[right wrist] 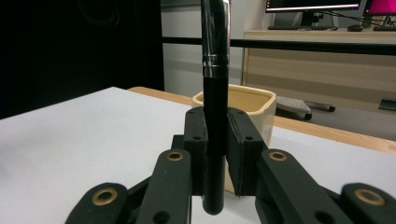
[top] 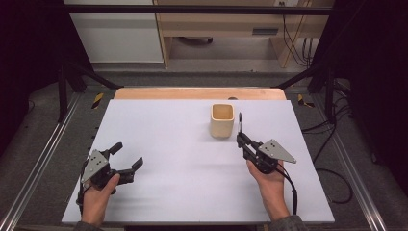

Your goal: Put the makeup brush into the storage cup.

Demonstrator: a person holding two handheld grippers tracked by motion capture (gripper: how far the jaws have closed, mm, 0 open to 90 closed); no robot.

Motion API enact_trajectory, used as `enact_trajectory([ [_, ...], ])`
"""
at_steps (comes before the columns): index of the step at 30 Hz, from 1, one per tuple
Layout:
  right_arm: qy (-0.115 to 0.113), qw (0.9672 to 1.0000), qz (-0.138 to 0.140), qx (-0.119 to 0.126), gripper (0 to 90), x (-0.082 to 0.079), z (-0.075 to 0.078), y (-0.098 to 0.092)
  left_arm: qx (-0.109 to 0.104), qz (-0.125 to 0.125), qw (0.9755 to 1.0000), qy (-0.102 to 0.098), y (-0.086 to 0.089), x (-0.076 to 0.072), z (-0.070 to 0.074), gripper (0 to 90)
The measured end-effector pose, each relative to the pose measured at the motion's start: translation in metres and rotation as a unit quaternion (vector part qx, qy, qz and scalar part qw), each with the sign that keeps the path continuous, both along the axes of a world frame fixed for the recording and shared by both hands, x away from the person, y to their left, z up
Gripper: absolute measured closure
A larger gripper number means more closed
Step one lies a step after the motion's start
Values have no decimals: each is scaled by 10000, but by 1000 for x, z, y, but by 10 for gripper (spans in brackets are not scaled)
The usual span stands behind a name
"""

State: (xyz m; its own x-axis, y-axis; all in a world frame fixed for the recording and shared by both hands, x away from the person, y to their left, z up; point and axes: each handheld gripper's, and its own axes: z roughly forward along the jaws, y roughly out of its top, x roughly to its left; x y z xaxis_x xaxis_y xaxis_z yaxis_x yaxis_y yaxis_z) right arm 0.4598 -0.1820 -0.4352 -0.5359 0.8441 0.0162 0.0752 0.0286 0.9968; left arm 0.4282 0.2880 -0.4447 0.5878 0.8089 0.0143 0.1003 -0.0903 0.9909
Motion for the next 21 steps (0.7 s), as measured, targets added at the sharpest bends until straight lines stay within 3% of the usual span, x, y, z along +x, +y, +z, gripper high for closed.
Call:
enact_trajectory([
  [12,-41,10000,52,70,794,9,12,8,-20,-60,10000,21,0,-1,-1,43],
  [21,-58,9997,127,-176,794,17,23,19,48,-126,9999,-20,-1,-5,-2,41],
])
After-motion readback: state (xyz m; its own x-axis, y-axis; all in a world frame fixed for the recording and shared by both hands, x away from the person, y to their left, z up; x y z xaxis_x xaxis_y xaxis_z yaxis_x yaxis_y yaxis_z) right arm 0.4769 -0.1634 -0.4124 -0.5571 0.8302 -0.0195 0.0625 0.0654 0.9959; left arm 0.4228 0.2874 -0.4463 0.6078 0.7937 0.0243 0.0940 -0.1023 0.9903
